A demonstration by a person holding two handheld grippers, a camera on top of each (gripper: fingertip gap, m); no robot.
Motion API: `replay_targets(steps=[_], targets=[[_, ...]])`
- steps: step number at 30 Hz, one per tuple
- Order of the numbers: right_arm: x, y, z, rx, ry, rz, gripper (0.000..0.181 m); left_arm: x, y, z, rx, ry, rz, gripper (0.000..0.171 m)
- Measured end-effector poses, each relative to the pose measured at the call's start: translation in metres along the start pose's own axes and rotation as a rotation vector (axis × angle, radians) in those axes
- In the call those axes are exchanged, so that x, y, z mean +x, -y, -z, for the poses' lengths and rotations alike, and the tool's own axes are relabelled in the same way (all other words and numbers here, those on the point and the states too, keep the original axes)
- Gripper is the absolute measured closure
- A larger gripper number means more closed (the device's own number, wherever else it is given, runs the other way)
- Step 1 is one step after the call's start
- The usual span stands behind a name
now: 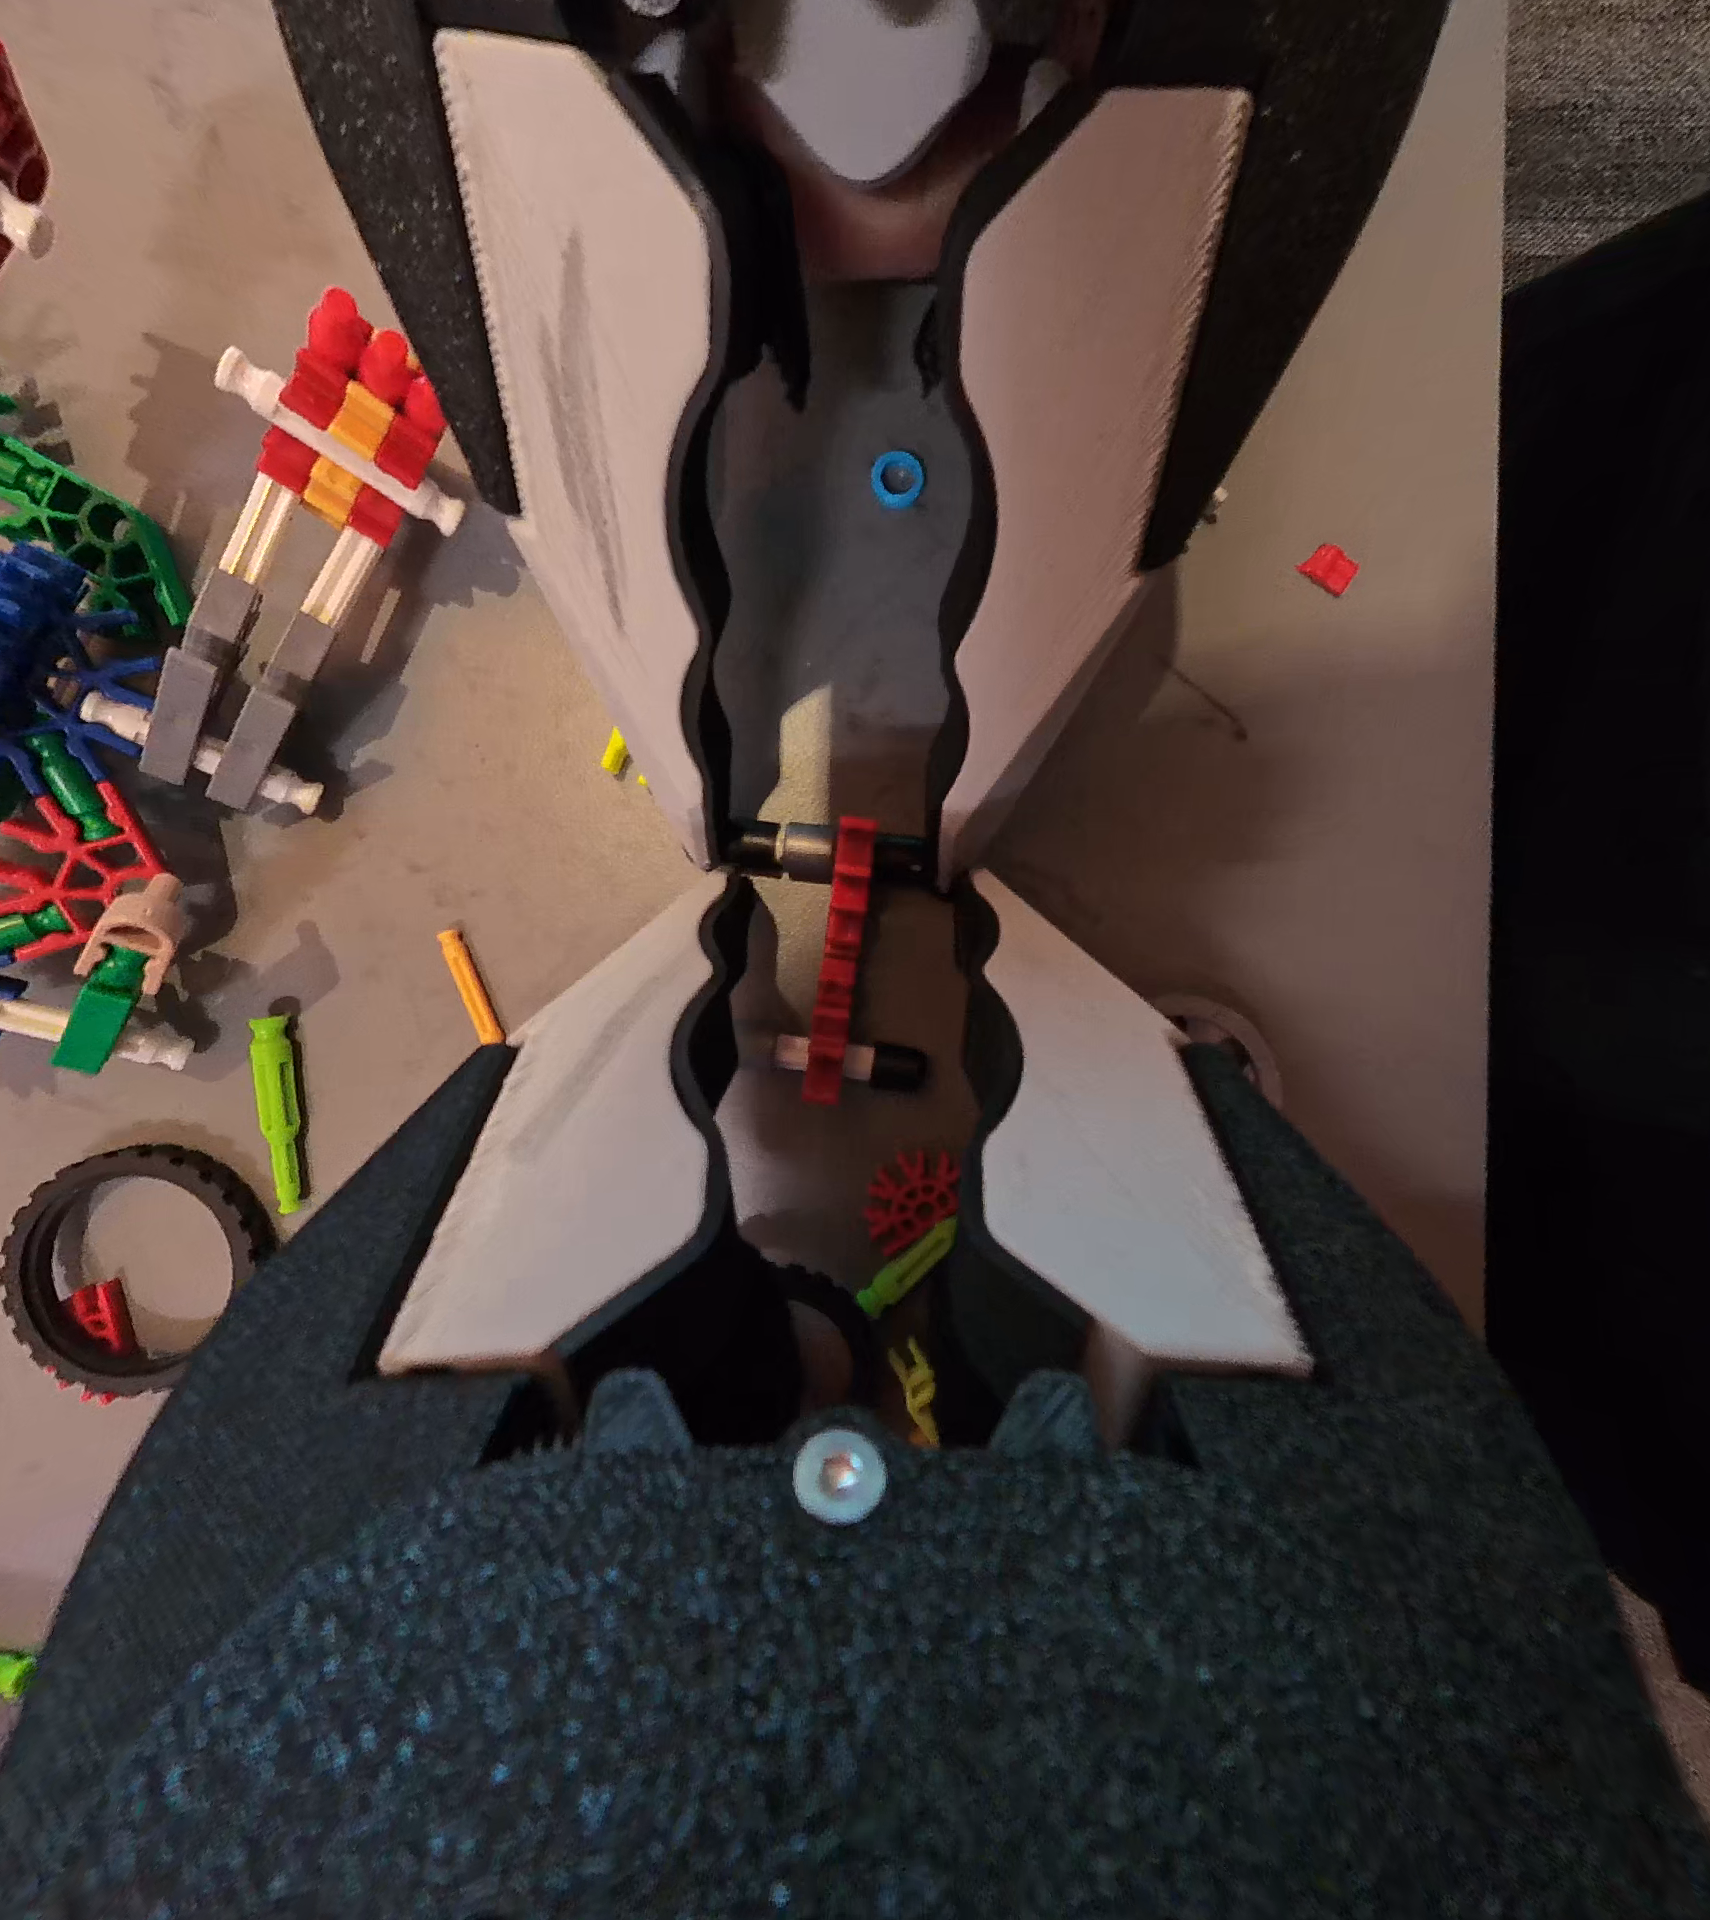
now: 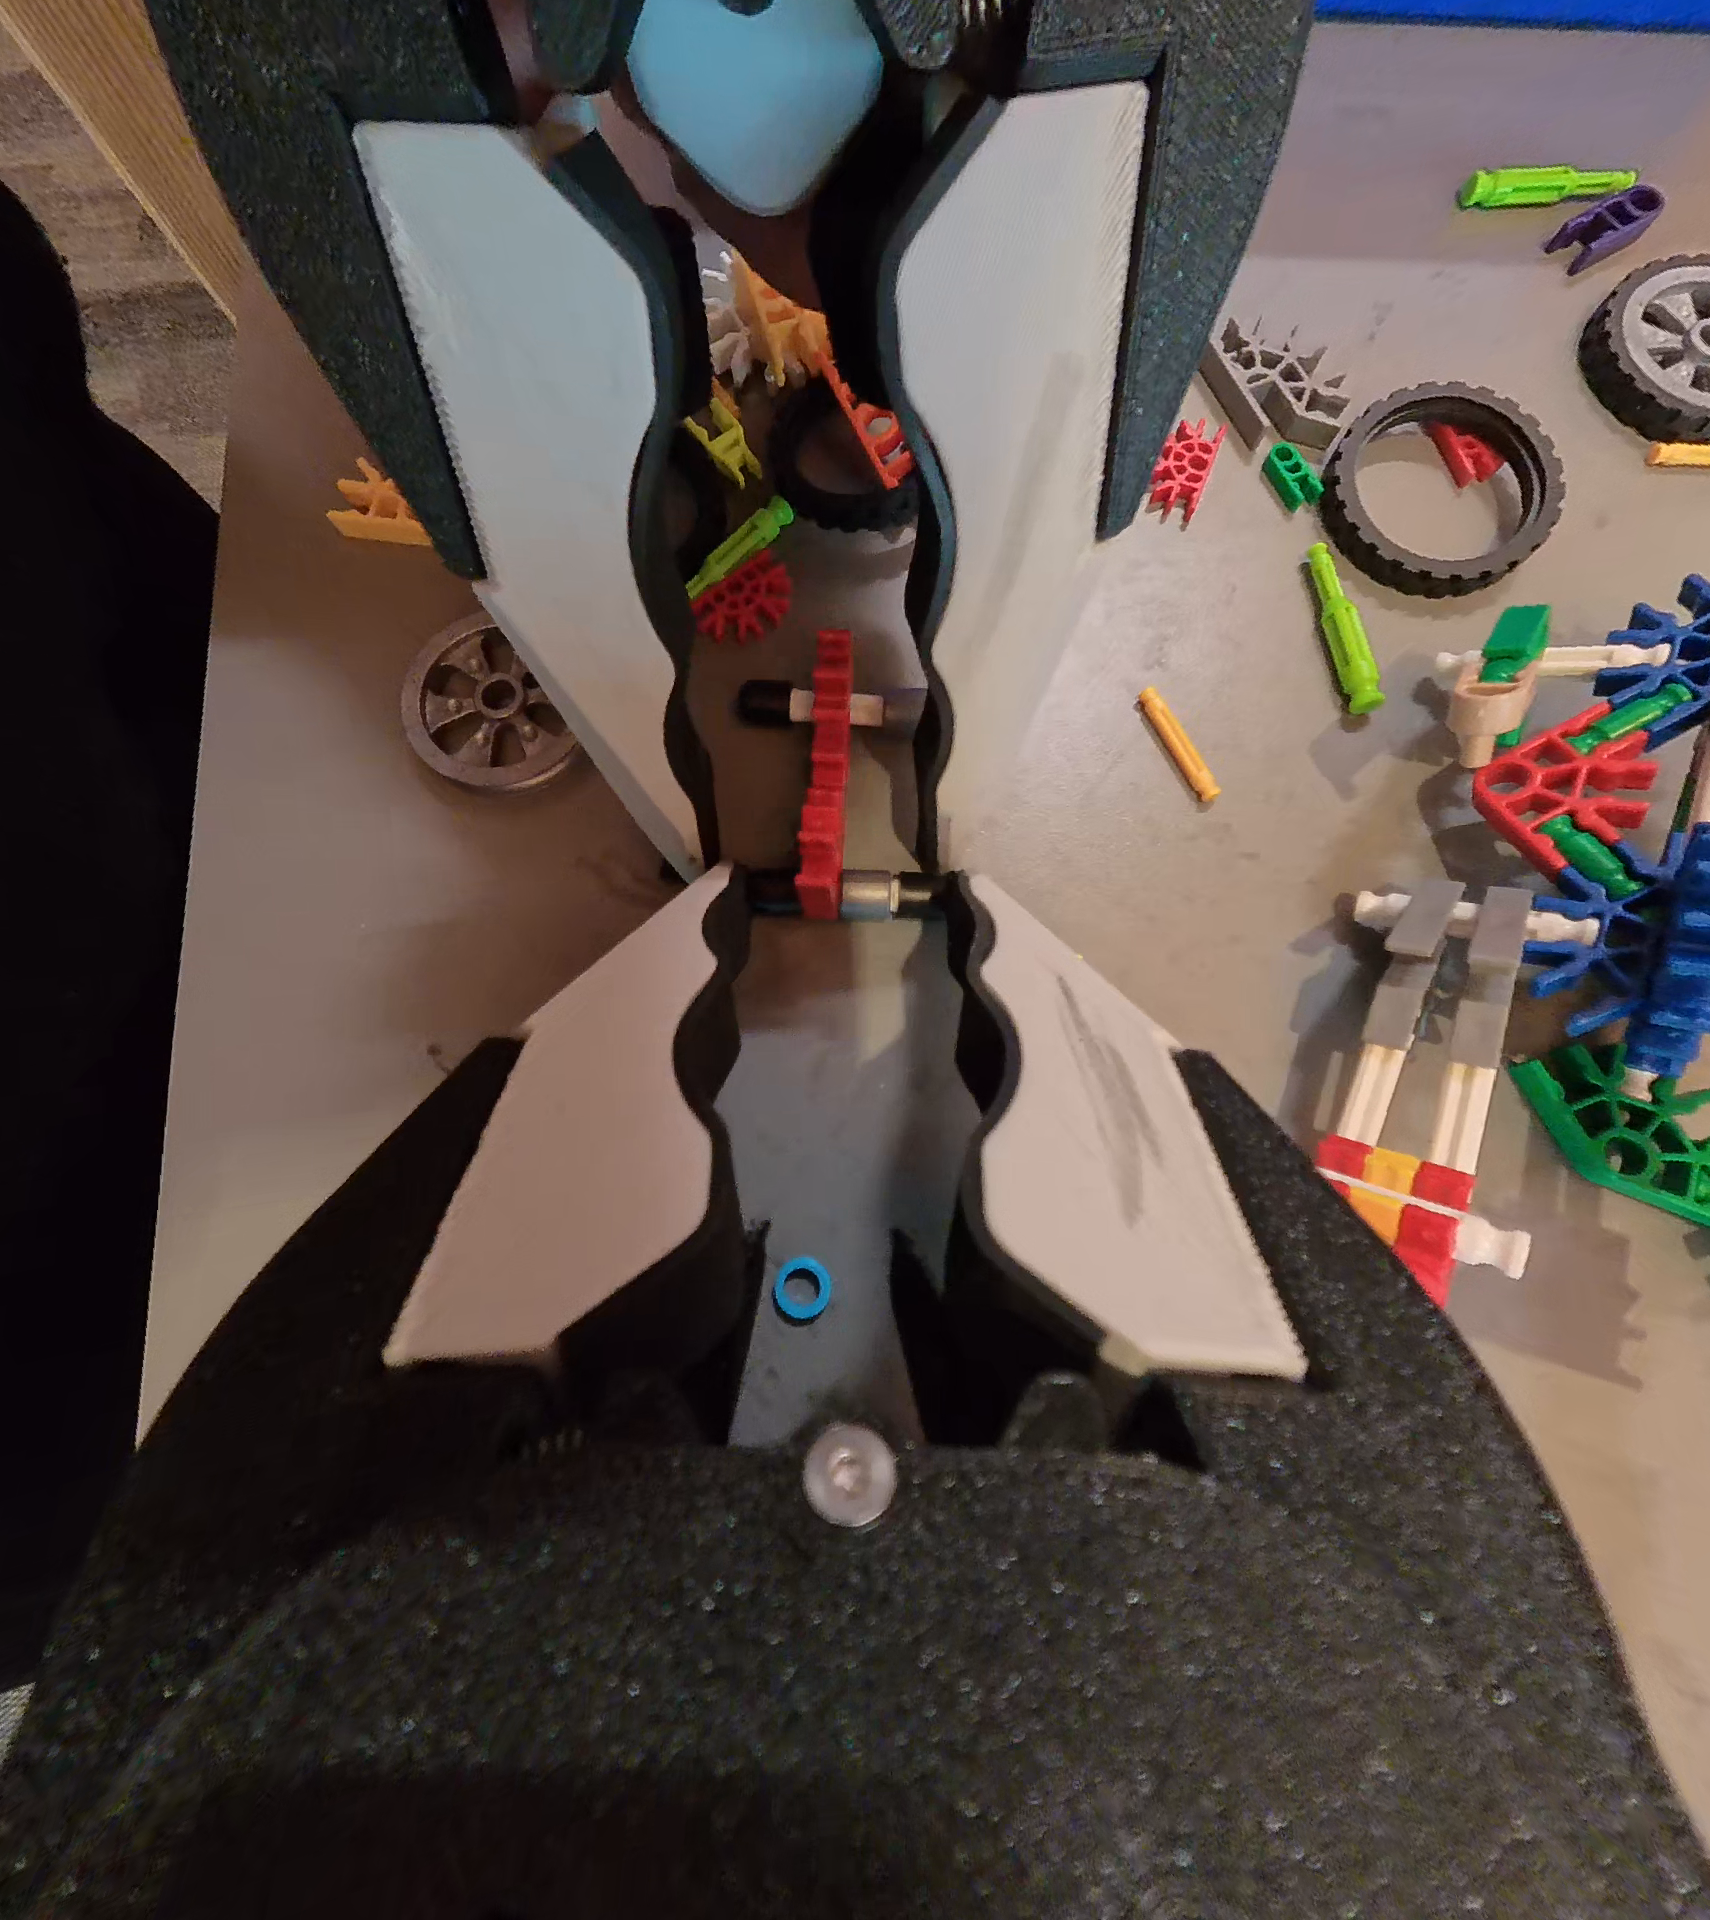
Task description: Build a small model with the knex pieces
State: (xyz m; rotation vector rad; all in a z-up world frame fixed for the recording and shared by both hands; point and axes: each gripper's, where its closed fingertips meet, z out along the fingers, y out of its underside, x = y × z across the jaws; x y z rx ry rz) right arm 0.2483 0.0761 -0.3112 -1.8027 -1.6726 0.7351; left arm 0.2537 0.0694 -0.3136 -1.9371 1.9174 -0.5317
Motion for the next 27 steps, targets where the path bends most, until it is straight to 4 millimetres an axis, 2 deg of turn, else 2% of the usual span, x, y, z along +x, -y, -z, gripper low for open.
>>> replay_targets(steps=[5,8,13,16,17,19,20,24,27], targets=[[0.003,-0.001,0.002,0.002,-0.010,-0.022,0.137,-0.004,-0.002,0.003,-0.038,0.021,0.036,0.127],[0.004,-0.003,0.007,0.000,-0.006,-0.030,0.136,-0.005,-0.003,0.011,-0.030,0.017,0.083,0.129],[0.002,-0.005,0.007,-0.011,-0.014,-0.034,0.136,0.001,-0.019,0.016,-0.081,0.008,0.142,0.138],[0.003,-0.003,0.004,-0.015,-0.026,-0.018,0.142,0.000,-0.023,0.015,-0.082,0.044,0.155,0.151],[0.003,-0.002,0.003,-0.014,-0.024,-0.010,0.154,0.000,-0.024,0.014,-0.083,0.046,0.151,0.153],[0.004,-0.001,0.003,-0.020,-0.027,-0.013,0.156,-0.001,-0.022,0.014,-0.067,0.058,0.164,0.150],[0.004,-0.001,0.004,-0.023,-0.028,-0.020,0.149,-0.002,-0.020,0.016,-0.060,0.060,0.171,0.147],[0.007,-0.002,0.007,-0.034,-0.036,-0.027,0.146,-0.005,-0.016,0.033,-0.025,0.088,0.210,0.136],[0.007,-0.005,0.009,-0.036,-0.036,-0.043,0.143,-0.006,-0.006,0.054,0.019,0.110,0.211,0.135]])
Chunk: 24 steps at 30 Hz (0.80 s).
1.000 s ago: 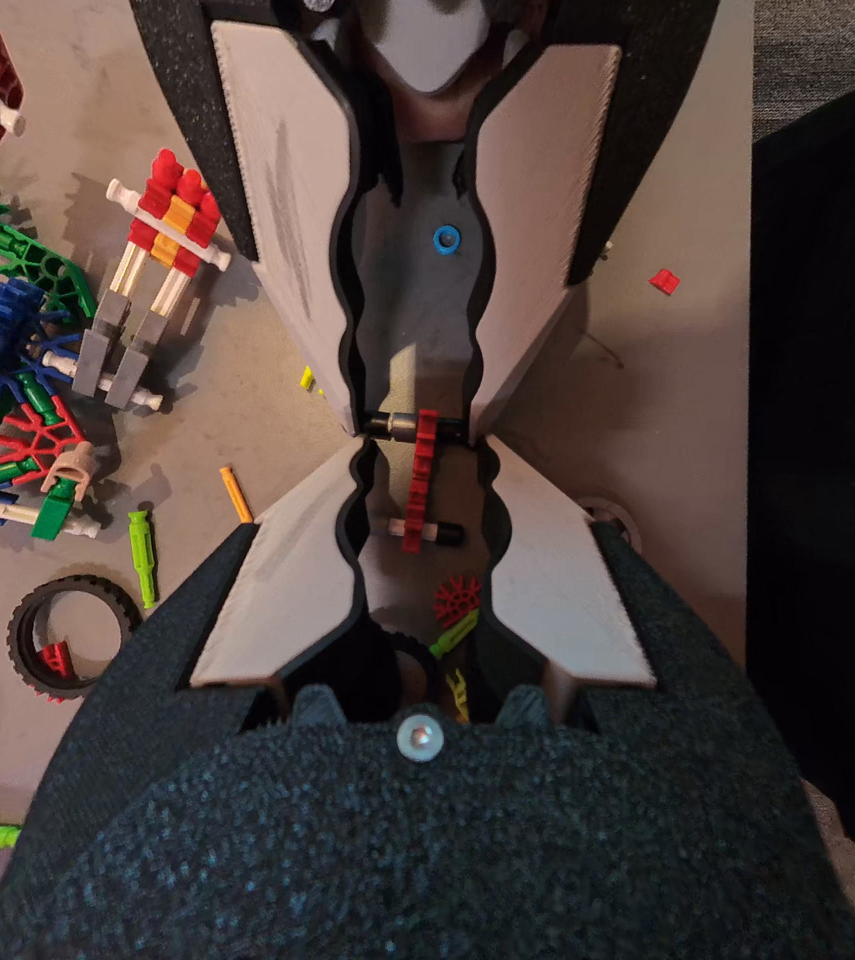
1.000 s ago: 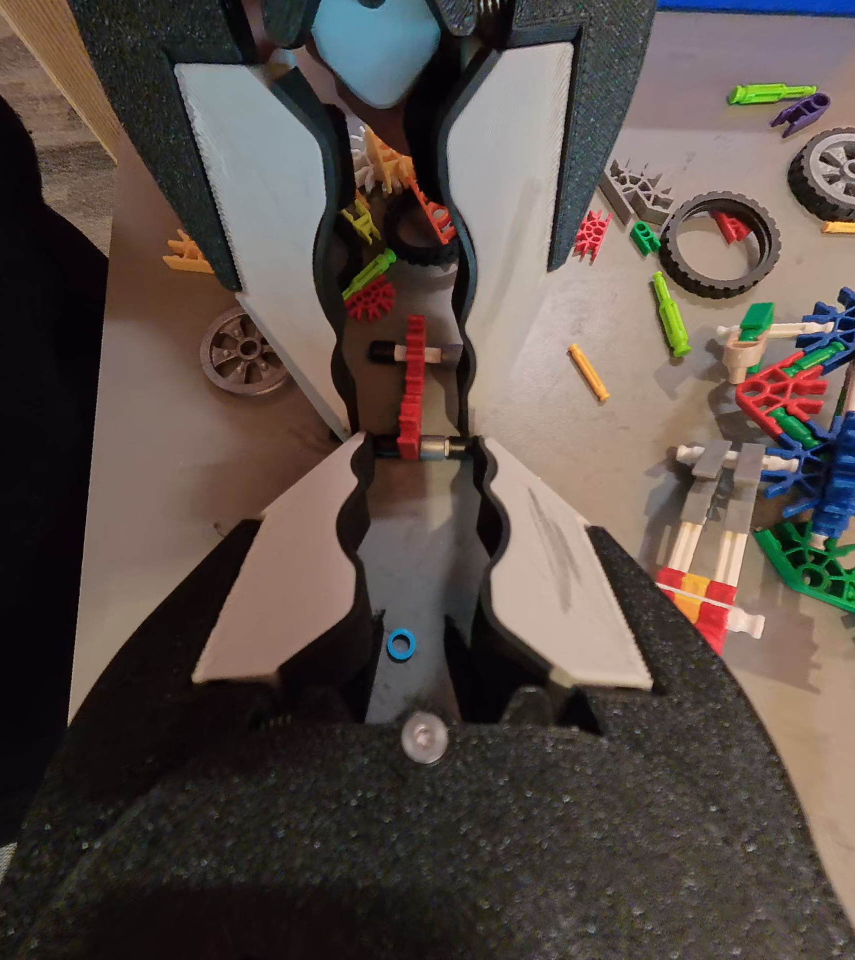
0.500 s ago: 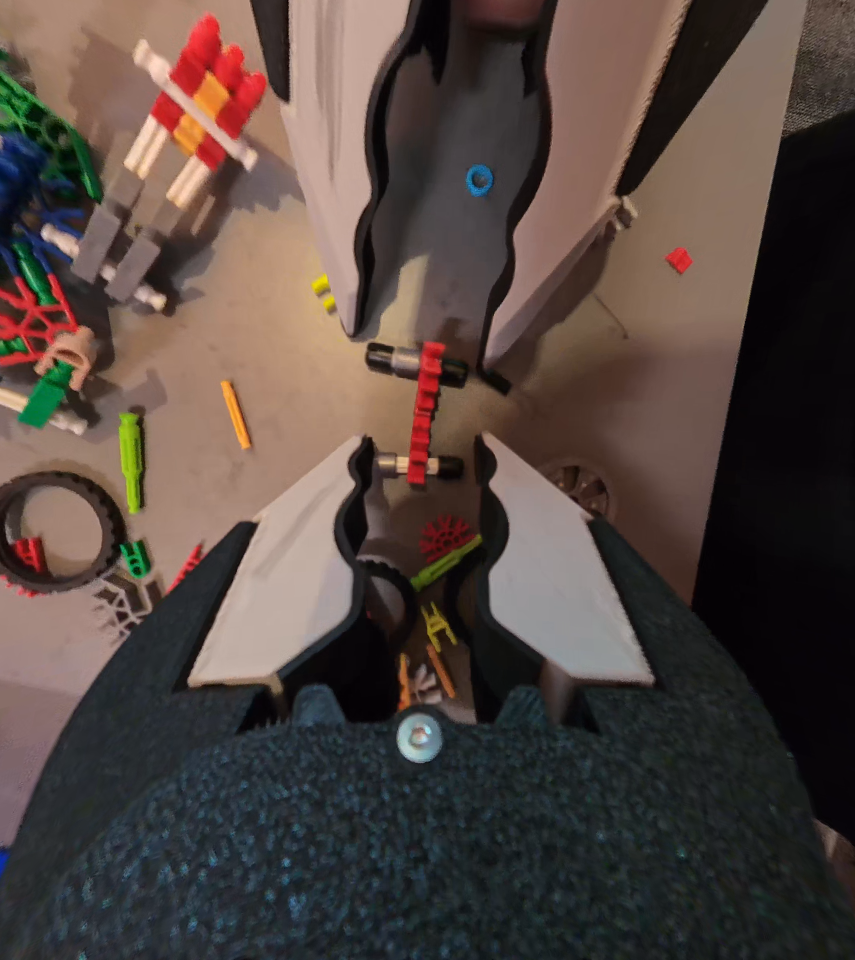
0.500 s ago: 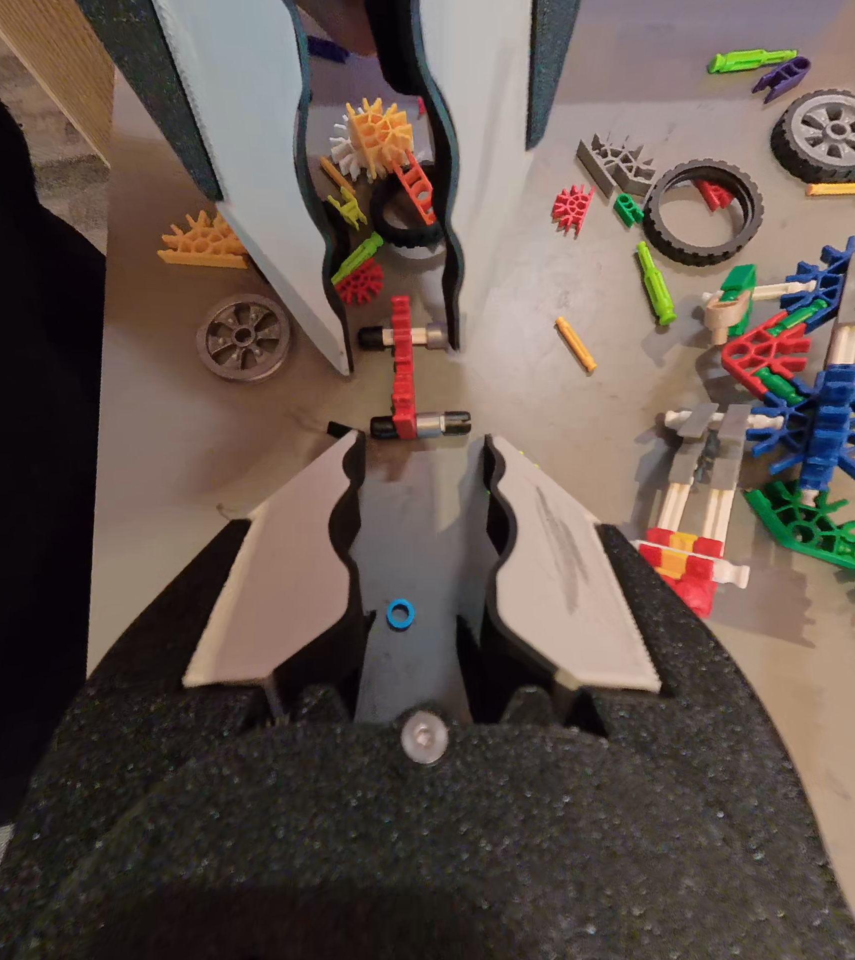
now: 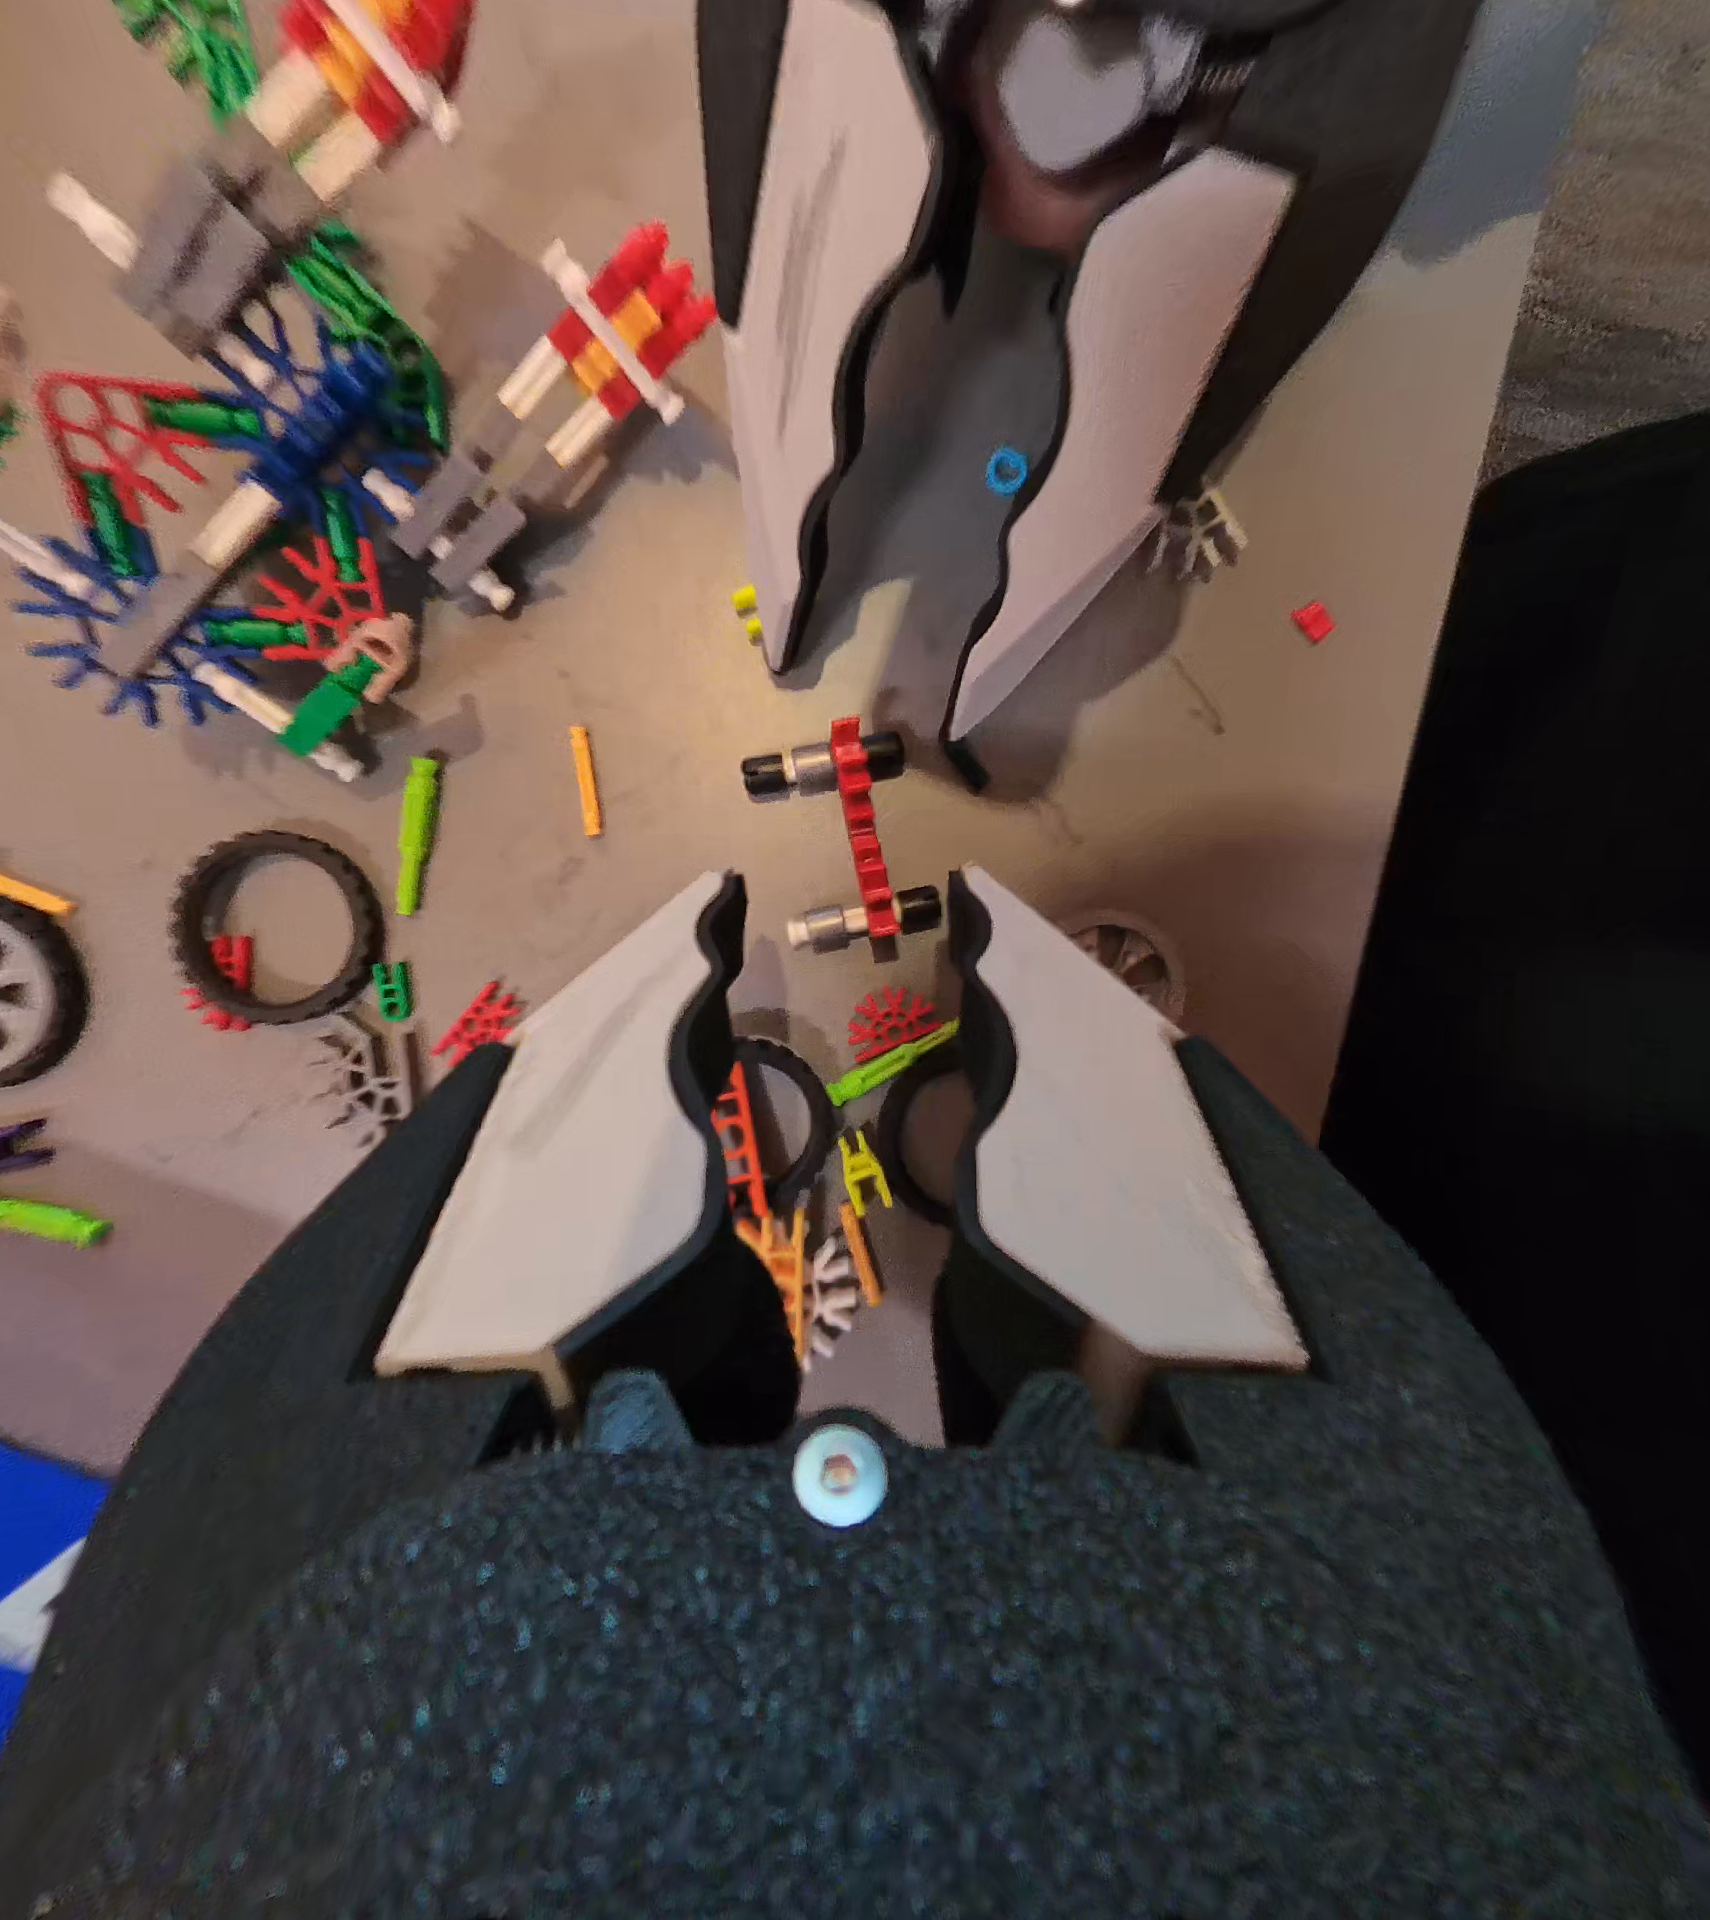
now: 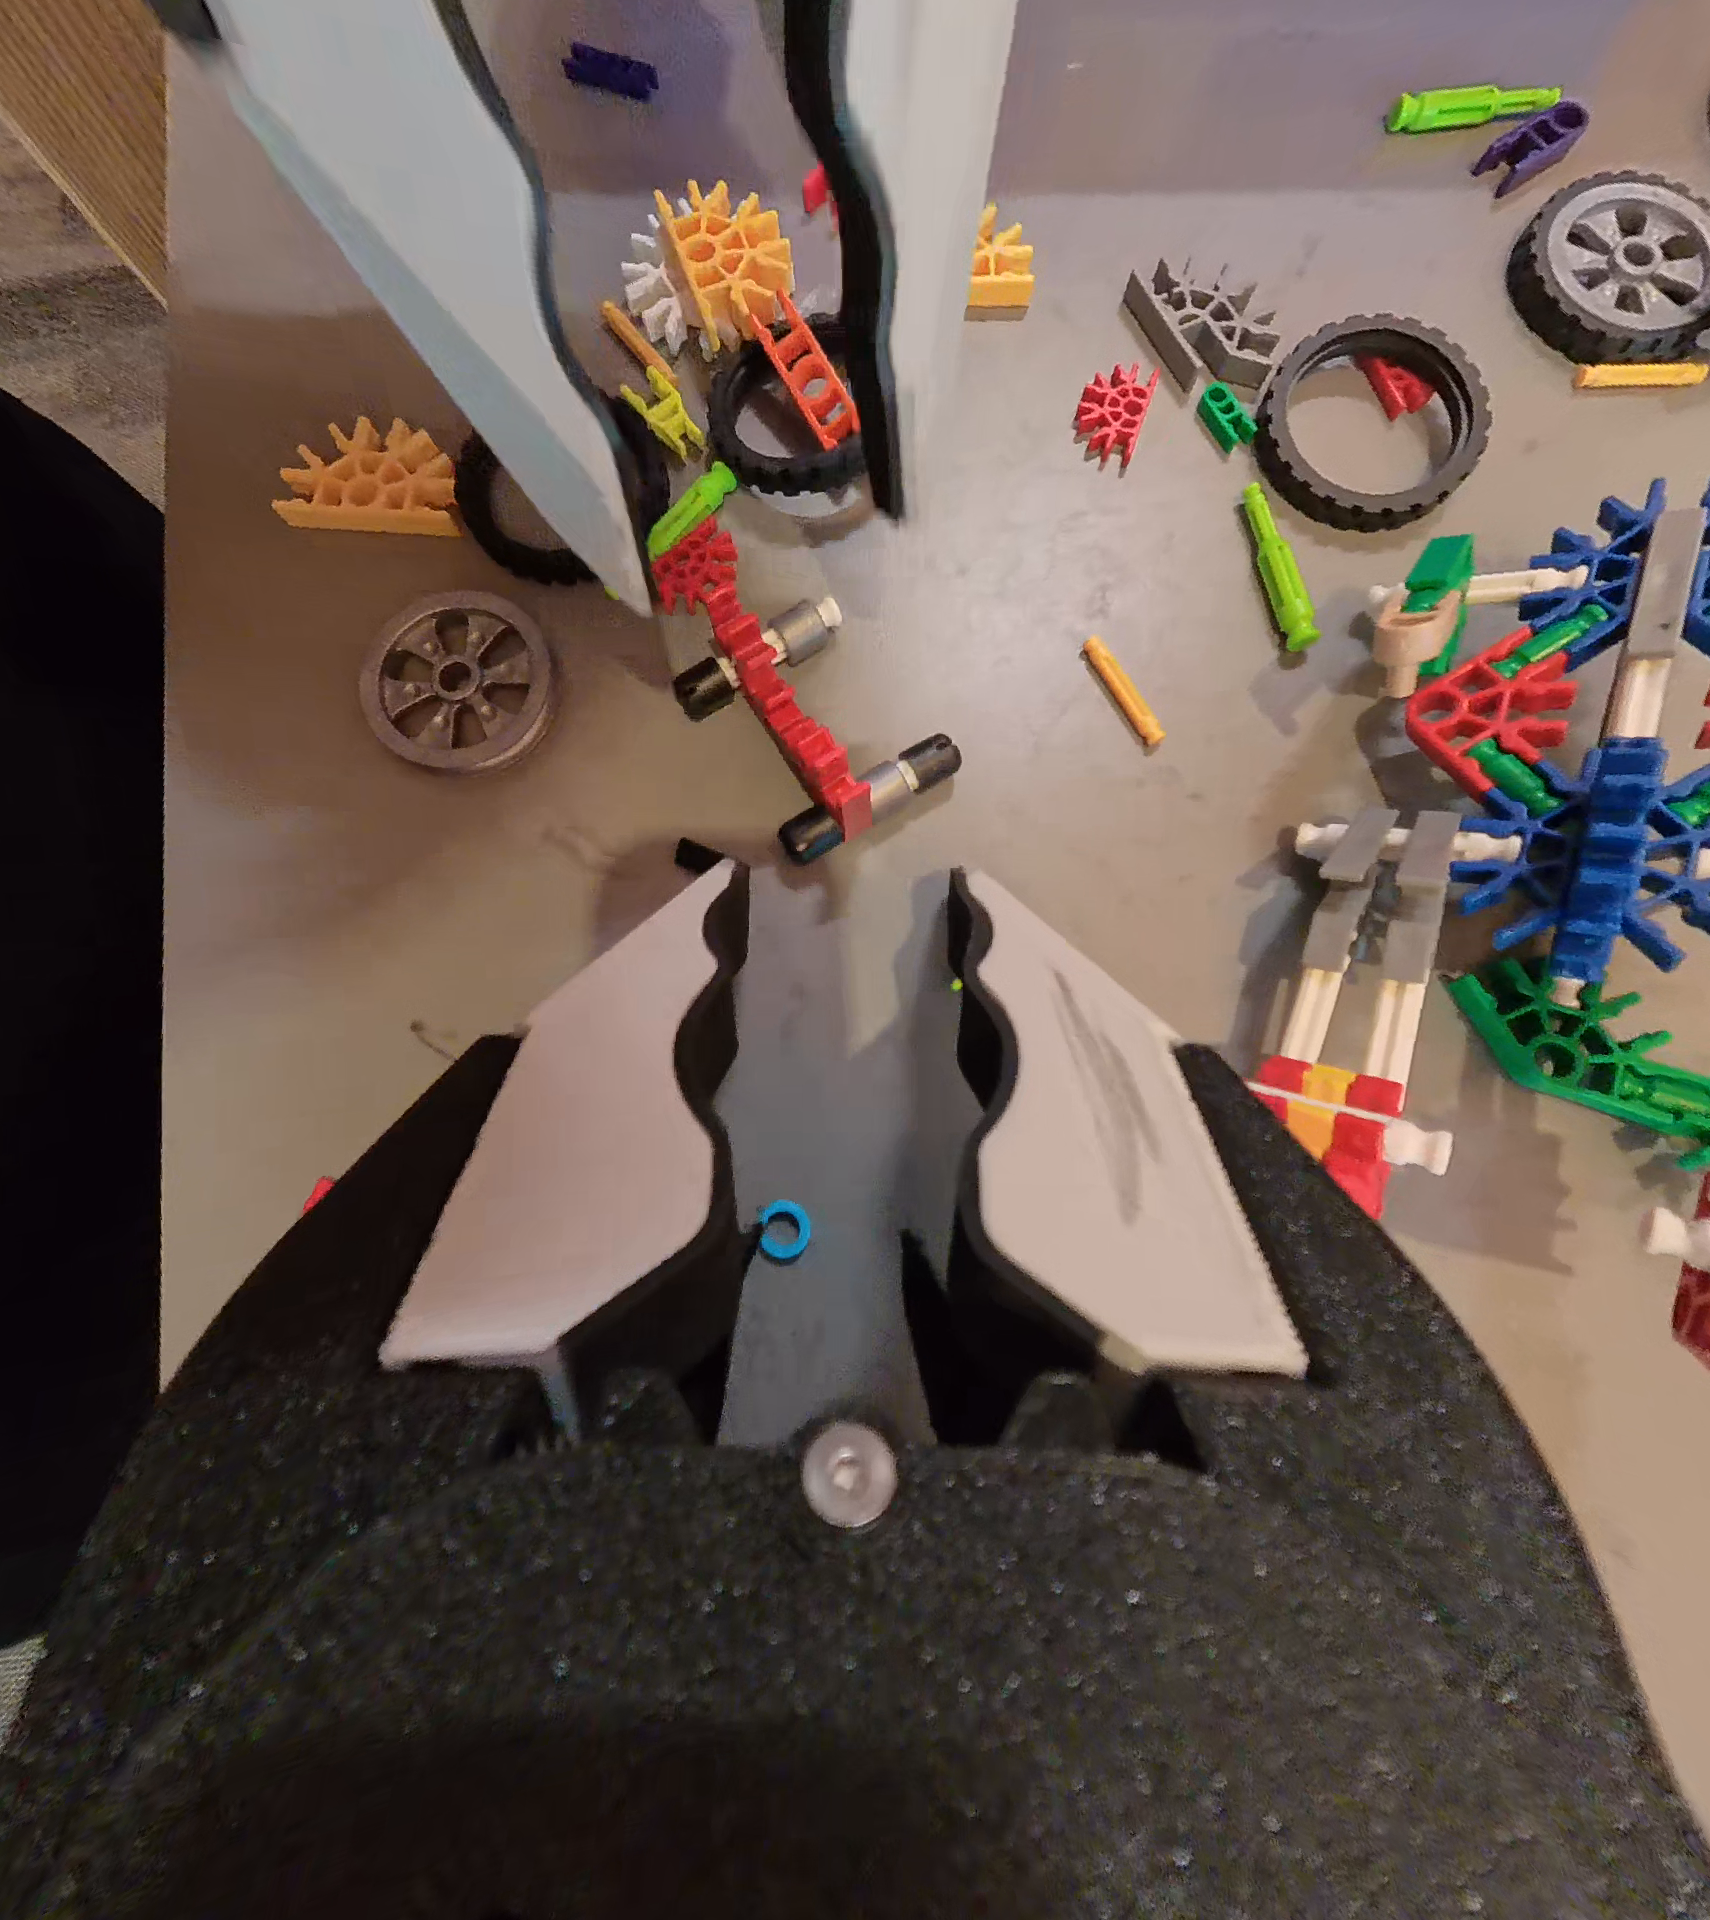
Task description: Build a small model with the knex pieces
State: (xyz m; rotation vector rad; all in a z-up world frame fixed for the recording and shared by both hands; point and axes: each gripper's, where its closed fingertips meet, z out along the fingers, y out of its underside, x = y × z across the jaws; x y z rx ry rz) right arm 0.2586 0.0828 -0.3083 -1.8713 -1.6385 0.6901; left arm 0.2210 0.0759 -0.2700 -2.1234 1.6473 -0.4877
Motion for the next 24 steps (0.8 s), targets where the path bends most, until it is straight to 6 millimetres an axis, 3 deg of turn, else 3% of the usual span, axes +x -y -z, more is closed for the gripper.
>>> replay_targets(steps=[3,6,9,12,15,18,20,22,24], targets=[[-0.002,-0.004,0.001,0.013,0.008,-0.026,0.140,-0.006,0.012,0.031,0.045,0.053,-0.014,0.134],[-0.003,-0.004,0.002,0.040,0.020,-0.051,0.138,-0.022,0.018,0.075,0.122,0.114,0.022,0.135],[-0.003,-0.004,0.002,0.044,0.022,-0.057,0.138,-0.055,0.000,0.122,0.138,0.230,0.086,0.137],[-0.003,-0.004,0.002,0.047,0.029,-0.064,0.138,-0.094,-0.052,0.156,0.029,0.348,0.151,0.141],[-0.003,-0.004,0.003,0.051,0.045,-0.081,0.139,-0.122,-0.115,0.174,-0.127,0.406,0.216,0.146],[-0.003,-0.003,0.003,0.055,0.060,-0.100,0.139,-0.140,-0.172,0.178,-0.271,0.403,0.268,0.148],[-0.002,-0.003,0.003,0.057,0.066,-0.111,0.140,-0.141,-0.203,0.174,-0.351,0.341,0.314,0.148],[-0.001,-0.003,0.003,0.058,0.068,-0.117,0.141,-0.148,-0.228,0.172,-0.435,0.341,0.307,0.148],[-0.001,-0.003,0.003,0.058,0.066,-0.119,0.142,-0.146,-0.239,0.165,-0.465,0.285,0.324,0.149]])
